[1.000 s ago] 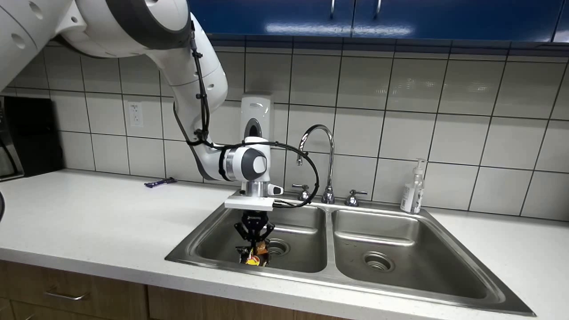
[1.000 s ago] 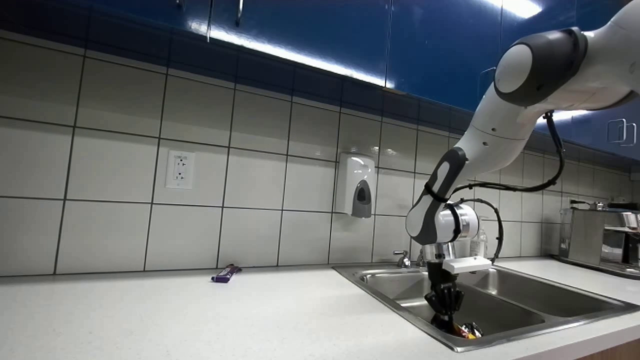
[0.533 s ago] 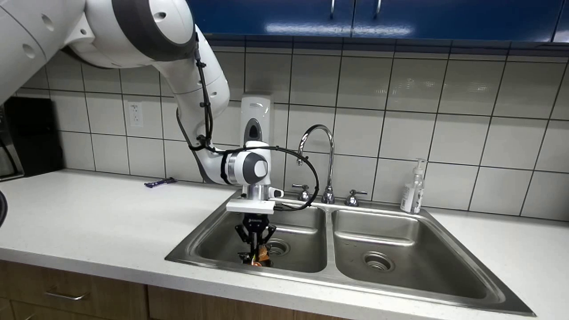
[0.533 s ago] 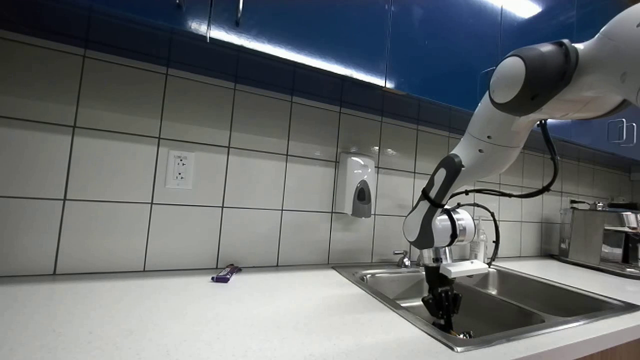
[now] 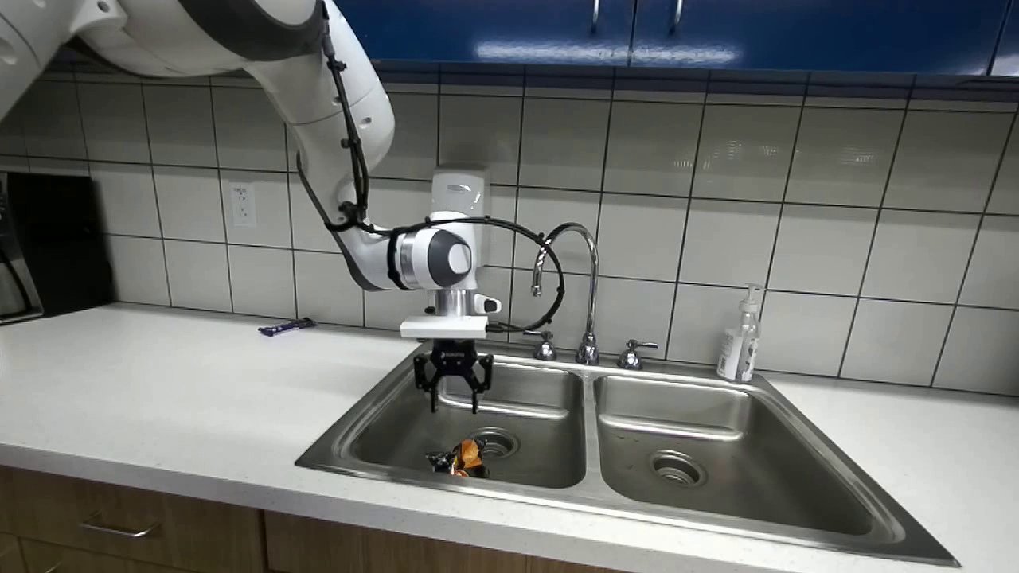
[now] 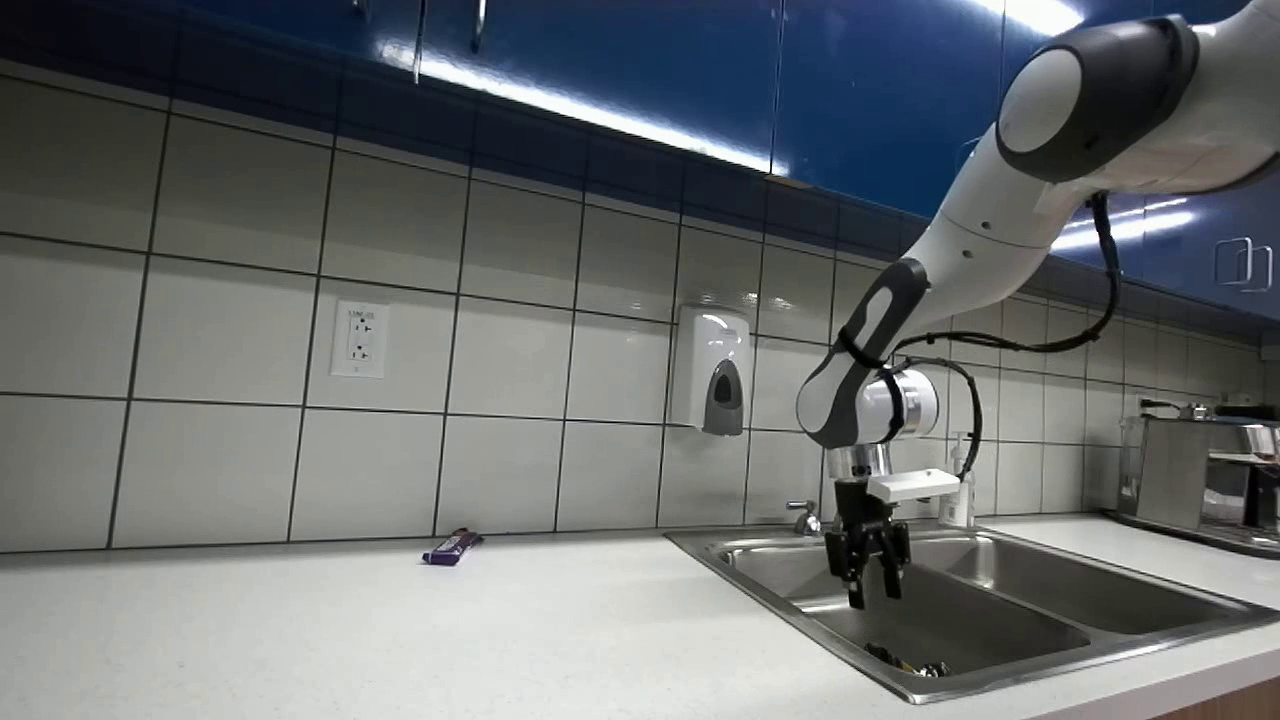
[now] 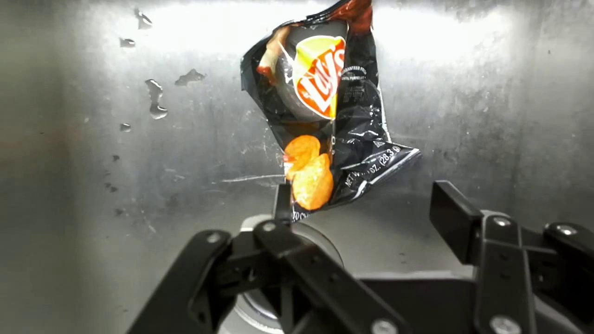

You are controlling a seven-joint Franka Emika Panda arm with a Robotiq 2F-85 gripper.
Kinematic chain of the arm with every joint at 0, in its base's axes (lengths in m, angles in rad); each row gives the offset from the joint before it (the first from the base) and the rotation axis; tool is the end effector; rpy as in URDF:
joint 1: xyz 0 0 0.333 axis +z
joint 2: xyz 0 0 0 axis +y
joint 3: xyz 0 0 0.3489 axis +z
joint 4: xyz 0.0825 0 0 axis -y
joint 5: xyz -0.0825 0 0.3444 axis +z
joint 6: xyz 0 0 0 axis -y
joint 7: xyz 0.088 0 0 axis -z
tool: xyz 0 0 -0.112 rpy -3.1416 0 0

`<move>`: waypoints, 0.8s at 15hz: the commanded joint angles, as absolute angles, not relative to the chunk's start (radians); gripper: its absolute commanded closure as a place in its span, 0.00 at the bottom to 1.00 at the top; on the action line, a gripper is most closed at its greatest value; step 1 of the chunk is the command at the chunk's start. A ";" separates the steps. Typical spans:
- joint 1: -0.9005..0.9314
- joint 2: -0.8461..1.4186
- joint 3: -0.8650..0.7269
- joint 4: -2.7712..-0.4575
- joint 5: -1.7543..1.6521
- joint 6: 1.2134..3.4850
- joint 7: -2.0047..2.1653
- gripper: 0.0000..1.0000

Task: Put the bag of crisps inside the sink

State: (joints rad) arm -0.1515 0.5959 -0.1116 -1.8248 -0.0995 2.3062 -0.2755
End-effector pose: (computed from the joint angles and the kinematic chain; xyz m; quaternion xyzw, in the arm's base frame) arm 0.6079 -0.1590 0.2521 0.9950 0.0493 -0.0719 0.0493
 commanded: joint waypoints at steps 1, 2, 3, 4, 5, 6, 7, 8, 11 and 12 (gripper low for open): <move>-0.134 0.447 -0.111 -1.922 -0.143 2.264 -0.250 0.00; -0.128 0.412 -0.113 -1.954 -0.147 2.281 -0.233 0.00; -0.123 0.377 -0.114 -1.986 -0.147 2.283 -0.222 0.00; -0.123 0.338 -0.111 -2.025 -0.140 2.287 -0.218 0.00; -0.114 0.303 -0.115 -2.063 -0.145 2.291 -0.194 0.00; -0.113 0.273 -0.112 -2.095 -0.139 2.291 -0.189 0.00; -0.107 0.244 -0.114 -2.126 -0.142 2.288 -0.170 0.00; -0.101 0.219 -0.110 -2.154 -0.139 2.287 -0.157 0.00; -0.076 0.149 -0.100 -2.227 -0.141 2.275 -0.109 0.00; -0.065 0.130 -0.097 -2.245 -0.144 2.267 -0.090 0.00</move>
